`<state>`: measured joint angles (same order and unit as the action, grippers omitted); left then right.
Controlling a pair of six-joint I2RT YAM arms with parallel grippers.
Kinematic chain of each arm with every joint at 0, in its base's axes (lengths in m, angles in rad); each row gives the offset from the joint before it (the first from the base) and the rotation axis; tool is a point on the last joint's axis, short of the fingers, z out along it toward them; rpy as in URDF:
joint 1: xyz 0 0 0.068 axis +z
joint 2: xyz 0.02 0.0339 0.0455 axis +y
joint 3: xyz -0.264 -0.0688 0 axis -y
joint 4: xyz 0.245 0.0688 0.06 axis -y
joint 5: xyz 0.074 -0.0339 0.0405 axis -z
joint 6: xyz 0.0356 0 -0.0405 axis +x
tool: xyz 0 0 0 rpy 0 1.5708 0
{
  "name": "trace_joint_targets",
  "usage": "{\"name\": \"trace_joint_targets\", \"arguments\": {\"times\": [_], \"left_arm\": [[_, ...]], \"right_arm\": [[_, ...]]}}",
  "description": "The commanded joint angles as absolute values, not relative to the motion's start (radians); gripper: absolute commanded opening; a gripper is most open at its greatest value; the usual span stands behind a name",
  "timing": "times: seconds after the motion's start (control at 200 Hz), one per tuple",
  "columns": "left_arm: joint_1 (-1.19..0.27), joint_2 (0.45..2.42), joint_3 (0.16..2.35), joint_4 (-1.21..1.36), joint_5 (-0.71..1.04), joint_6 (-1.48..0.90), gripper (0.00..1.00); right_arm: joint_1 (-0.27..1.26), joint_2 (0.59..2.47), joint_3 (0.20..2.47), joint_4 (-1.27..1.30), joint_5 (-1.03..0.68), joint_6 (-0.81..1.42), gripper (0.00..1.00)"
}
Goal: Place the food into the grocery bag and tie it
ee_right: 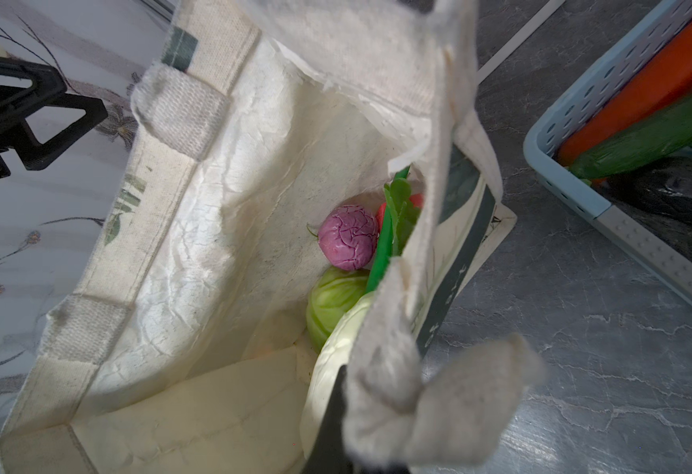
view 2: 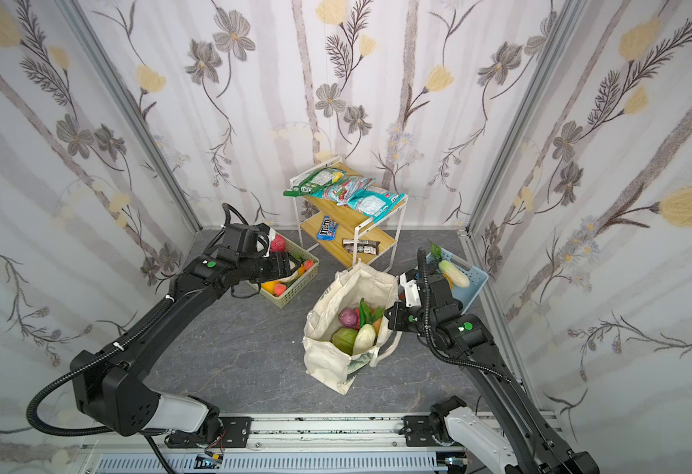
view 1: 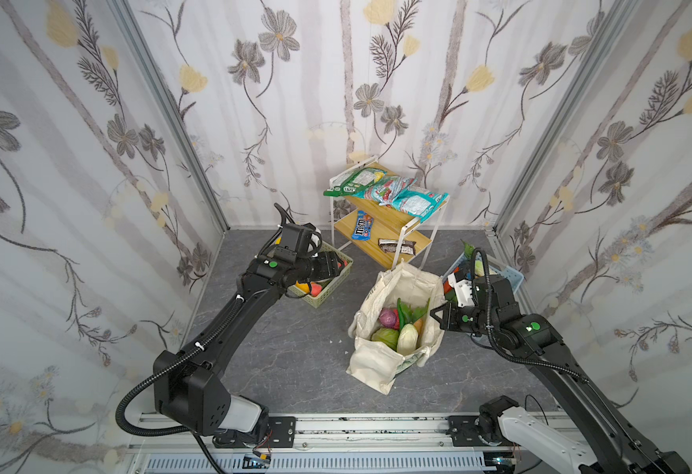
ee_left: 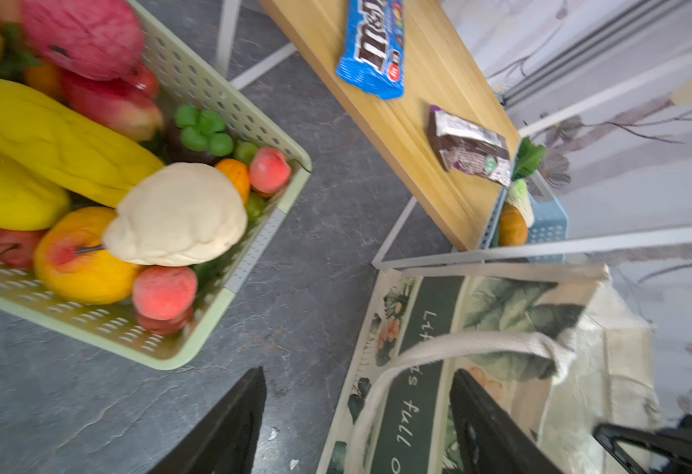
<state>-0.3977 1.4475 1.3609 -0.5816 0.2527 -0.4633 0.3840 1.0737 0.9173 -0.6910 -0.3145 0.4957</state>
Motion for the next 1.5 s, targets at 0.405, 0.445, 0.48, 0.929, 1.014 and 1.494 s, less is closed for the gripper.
{"name": "trace_joint_targets", "arguments": {"times": [0.405, 0.445, 0.48, 0.929, 1.014, 1.494], "left_arm": [[-0.255, 1.562, 1.362, -0.628, -0.164, -0.522, 0.72], [-0.242, 1.580, 1.364, -0.613, -0.139, -0.529, 0.72], [-0.231, 1.598, 1.369, -0.604, -0.126, -0.535, 0.72], [-0.199, 1.814, 1.447, -0.460, -0.045, -0.610, 0.71], [-0.198, 1.851, 1.484, -0.439, -0.040, -0.614, 0.71], [-0.198, 1.987, 1.552, -0.393, -0.047, -0.613, 0.66]], "right_arm": [[0.390, 1.063, 0.936, -0.665, -0.319, 0.488, 0.00], [0.391, 1.064, 0.938, -0.663, -0.319, 0.487, 0.00], [0.393, 1.066, 0.939, -0.660, -0.319, 0.488, 0.00], [0.424, 1.069, 0.929, -0.638, -0.313, 0.506, 0.01], [0.429, 1.066, 0.927, -0.637, -0.310, 0.511, 0.01], [0.439, 1.061, 0.924, -0.637, -0.300, 0.520, 0.02]]}}
